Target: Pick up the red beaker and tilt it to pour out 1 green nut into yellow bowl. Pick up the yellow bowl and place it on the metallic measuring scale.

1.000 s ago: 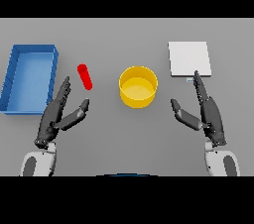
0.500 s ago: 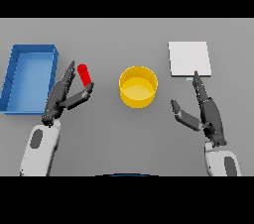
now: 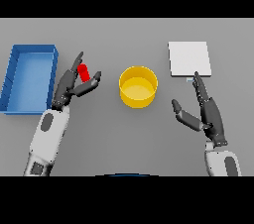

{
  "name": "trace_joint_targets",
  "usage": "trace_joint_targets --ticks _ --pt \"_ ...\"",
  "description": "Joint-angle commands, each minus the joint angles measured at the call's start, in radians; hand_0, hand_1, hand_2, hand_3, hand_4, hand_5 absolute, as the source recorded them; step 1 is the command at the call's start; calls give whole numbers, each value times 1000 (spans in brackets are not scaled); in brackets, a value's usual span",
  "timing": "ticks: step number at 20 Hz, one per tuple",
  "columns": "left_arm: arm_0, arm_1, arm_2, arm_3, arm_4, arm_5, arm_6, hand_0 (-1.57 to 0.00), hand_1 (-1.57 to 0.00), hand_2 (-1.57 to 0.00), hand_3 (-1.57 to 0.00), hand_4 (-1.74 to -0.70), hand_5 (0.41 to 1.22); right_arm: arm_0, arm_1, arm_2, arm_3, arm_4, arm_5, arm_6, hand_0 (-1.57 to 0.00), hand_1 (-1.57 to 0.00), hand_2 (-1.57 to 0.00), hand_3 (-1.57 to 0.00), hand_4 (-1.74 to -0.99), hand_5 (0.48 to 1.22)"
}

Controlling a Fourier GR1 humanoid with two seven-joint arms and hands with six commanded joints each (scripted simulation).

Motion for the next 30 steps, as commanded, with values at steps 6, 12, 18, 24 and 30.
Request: trace_joint_targets --ticks 6,12,18,24,30 --pt "-65 -20 60 117 51 3 -123 1 1 1 1 -1285 708 15 -9 -7 -31 -10 1 6 1 1 1 1 -1246 645" --pt "-124 -65 100 225 50 85 -175 -551 -588 -662 -728 -1471 943 7 -8 -14 -21 -9 -7 6 1 1 1 1 -1237 648" --pt "-142 -62 65 244 -6 118 -197 -1304 -1313 -1333 -1237 -1597 1148 3 -3 -12 -21 -21 0 9 1 1 1 1 -1250 647" --pt "-117 -72 93 150 94 44 -200 -1501 -1503 -1509 -1484 -1660 1150 5 -5 -13 -18 -16 -2 8 1 1 1 1 -1246 644" --pt "-140 -28 61 51 117 5 -139 -1553 -1553 -1555 -1548 -1720 1131 6 -4 -2 -13 14 -14 -8 1 1 1 1 -1226 650"
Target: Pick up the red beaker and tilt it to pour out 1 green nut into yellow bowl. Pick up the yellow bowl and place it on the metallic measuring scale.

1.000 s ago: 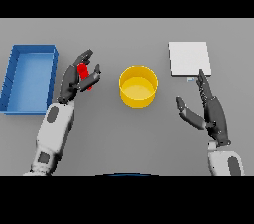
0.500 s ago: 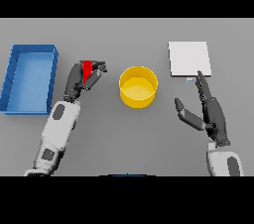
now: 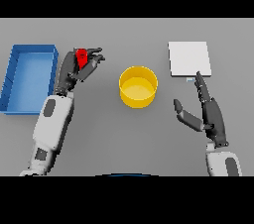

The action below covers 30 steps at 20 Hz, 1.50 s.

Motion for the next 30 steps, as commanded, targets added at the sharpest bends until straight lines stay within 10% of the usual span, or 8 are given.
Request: trace_joint_targets --ticks 1,24,30 --pt "-6 12 -10 -4 -11 -1 16 -1556 -1557 -1558 -1553 -1724 1130 -15 -3 -4 6 5 -6 2 1 1 1 1 -1219 653" --pt "-376 257 -604 85 -612 -214 300 -1571 -1571 -1571 -1571 -1689 1202 8 1 11 -22 17 -1 19 1 1 1 1 -1191 675" --pt "-510 276 -761 155 -751 -342 252 -1571 -1571 -1571 -1332 -1718 1216 9 21 -5 -4 -30 8 33 1 1 1 1 -1202 651"
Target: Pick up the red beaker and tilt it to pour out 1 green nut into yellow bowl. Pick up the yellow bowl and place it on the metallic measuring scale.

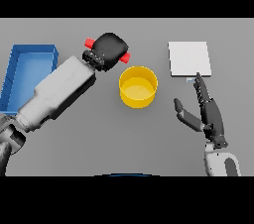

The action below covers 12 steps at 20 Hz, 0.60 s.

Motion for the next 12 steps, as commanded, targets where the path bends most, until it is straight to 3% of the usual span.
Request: trace_joint_targets --ticks 1,5,12 --pt "-16 -9 -27 16 -25 -3 -18 -1571 -1571 -1571 -1295 -1719 1217 -2 1 -2 -2 -5 2 -2 1 1 1 1 -1206 639" --pt "-83 -24 -100 70 -96 -23 -103 -1571 -1571 -1571 -1458 -1727 1219 10 0 1 0 15 -12 -36 1 1 1 1 -1221 610" --pt "-176 -15 -252 101 -253 -32 -196 -1571 -1571 -1571 -1547 -1737 1221 6 5 7 -10 43 -35 -29 1 1 1 1 -1160 569"
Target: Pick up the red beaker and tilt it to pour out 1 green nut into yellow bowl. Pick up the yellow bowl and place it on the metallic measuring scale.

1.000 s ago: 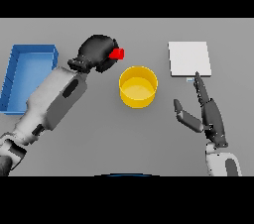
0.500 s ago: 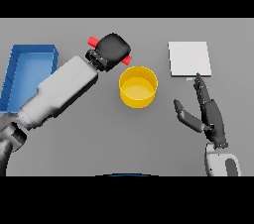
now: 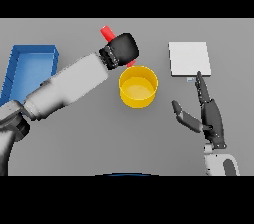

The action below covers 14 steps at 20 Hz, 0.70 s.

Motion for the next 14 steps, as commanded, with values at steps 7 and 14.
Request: trace_joint_targets --ticks 7,14 --pt "-69 -27 -116 60 -127 39 -61 -1571 -1571 -1571 -1566 -1734 1221 -5 -12 -9 -3 -6 4 1 1 1 1 1 -1132 573" --pt "-164 -48 -201 73 -233 50 -108 -1571 -1571 -1571 -1570 -1733 1221 -7 -1 -9 7 -8 -2 -9 1 1 1 1 -1133 575"
